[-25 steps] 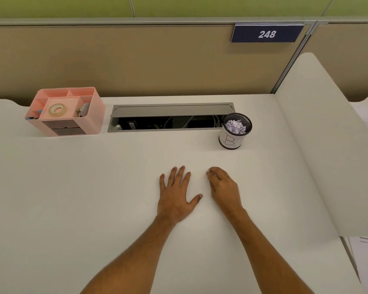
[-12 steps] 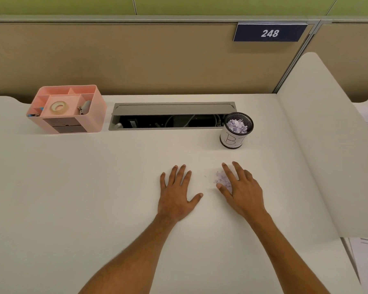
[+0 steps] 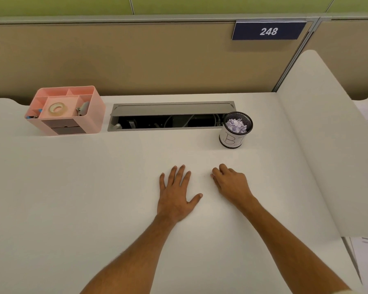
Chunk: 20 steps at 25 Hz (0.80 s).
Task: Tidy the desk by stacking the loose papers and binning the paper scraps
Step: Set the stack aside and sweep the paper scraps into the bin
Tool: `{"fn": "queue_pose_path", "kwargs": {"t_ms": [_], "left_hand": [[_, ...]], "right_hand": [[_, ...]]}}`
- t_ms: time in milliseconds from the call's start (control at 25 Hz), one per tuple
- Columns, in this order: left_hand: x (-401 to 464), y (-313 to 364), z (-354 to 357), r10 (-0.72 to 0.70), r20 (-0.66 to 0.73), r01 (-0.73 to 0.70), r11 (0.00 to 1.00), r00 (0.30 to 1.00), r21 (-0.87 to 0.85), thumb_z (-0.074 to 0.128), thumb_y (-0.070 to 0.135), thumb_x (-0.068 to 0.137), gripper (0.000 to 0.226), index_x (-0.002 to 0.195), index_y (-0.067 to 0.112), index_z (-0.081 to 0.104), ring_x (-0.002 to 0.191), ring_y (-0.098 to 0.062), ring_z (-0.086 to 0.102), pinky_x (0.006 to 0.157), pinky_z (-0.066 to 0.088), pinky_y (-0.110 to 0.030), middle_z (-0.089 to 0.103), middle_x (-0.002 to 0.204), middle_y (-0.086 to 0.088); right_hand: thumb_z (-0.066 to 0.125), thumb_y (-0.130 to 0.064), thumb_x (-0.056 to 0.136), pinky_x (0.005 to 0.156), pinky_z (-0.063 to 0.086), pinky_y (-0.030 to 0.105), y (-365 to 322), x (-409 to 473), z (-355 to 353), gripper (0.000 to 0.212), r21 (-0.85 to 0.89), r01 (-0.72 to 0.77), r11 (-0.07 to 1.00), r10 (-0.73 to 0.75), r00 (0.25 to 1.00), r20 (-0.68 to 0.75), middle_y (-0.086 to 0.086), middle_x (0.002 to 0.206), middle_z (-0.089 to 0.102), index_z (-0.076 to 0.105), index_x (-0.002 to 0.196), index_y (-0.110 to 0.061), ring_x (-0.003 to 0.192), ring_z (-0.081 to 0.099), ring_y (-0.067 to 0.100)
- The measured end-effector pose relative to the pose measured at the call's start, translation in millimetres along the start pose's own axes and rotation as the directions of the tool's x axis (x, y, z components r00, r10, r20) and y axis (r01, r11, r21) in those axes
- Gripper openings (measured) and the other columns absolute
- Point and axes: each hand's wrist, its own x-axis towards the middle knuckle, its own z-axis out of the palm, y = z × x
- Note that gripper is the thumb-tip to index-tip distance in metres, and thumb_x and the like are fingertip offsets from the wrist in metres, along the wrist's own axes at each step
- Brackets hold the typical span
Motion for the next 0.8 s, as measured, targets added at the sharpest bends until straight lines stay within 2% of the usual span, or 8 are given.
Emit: {"fn": "queue_pose_path", "kwargs": {"t_ms": [160,320,440,520,600,680,800], "left_hand": [[-1,0,0,-0.001,-0.019,0.0,1.0,1.0,-0.011,0.018,0.075,0.086,0.085,0.153,0.023,0.024,0.151,-0.02,-0.001,0.12,-0.001,-0.052,0.009,0.163,0.001],[-1,0,0,0.005,-0.001,-0.005,1.0,1.0,-0.011,0.017,0.075,0.086,0.085,0.154,0.024,0.02,0.15,-0.019,-0.005,0.12,-0.005,-0.051,0.004,0.164,0.002],[-1,-1,0,0.0,0.004,0.001,1.0,1.0,-0.008,0.018,0.075,0.087,0.084,0.154,0.025,0.02,0.15,-0.018,-0.007,0.12,-0.005,-0.051,0.003,0.164,0.003],[-1,-1,0,-0.004,0.002,0.004,1.0,1.0,-0.009,0.018,0.075,0.087,0.084,0.154,0.025,0.021,0.15,-0.018,-0.006,0.12,-0.003,-0.052,0.004,0.164,0.003],[-1,-1,1,0.0,-0.002,0.0,1.0,1.0,-0.015,0.02,0.075,0.088,0.083,0.153,0.024,0.022,0.15,-0.018,-0.005,0.119,-0.002,-0.052,0.005,0.164,0.003],[-1,0,1,0.003,-0.001,-0.003,1.0,1.0,-0.019,0.02,0.075,0.088,0.083,0.153,0.024,0.022,0.15,-0.018,-0.005,0.119,-0.001,-0.053,0.005,0.164,0.003],[-1,-1,1,0.004,-0.012,-0.005,1.0,1.0,-0.028,0.021,0.075,0.087,0.083,0.153,0.023,0.025,0.151,-0.019,-0.002,0.119,0.0,-0.053,0.008,0.163,0.002]], "right_hand": [[0.04,-0.029,0.093,0.032,0.027,0.021,9,8,4,0.036,0.023,0.027,0.999,-0.025,0.995,-0.094,0.003,0.061,0.053,0.06,0.072,-0.009,0.034,0.046,0.022],[0.043,-0.031,0.094,0.036,0.036,0.027,23,39,-22,0.034,0.124,-0.142,0.982,0.162,0.972,-0.171,0.008,0.067,0.06,0.059,0.075,-0.008,0.04,0.053,0.031],[0.045,-0.029,0.095,0.044,0.034,0.028,42,77,-48,0.032,0.143,-0.24,0.96,0.268,0.935,-0.231,0.014,0.072,0.063,0.06,0.079,-0.006,0.046,0.057,0.036],[0.048,-0.025,0.096,0.052,0.032,0.03,56,102,-60,0.028,0.105,-0.3,0.948,0.315,0.928,-0.201,0.017,0.079,0.065,0.061,0.085,-0.003,0.055,0.06,0.04],[0.045,-0.027,0.099,0.058,0.031,0.032,66,123,-63,0.03,0.054,-0.357,0.932,0.361,0.929,-0.087,0.018,0.088,0.065,0.061,0.095,-0.002,0.069,0.062,0.042],[0.042,-0.031,0.1,0.061,0.033,0.032,72,135,-62,0.034,-0.02,-0.352,0.936,0.352,0.936,-0.015,0.017,0.093,0.065,0.062,0.101,-0.004,0.078,0.062,0.04],[0.042,-0.039,0.099,0.061,0.034,0.031,75,143,-67,0.039,-0.055,-0.312,0.948,0.314,0.949,0.019,0.012,0.094,0.065,0.067,0.102,-0.01,0.079,0.062,0.036]]}}
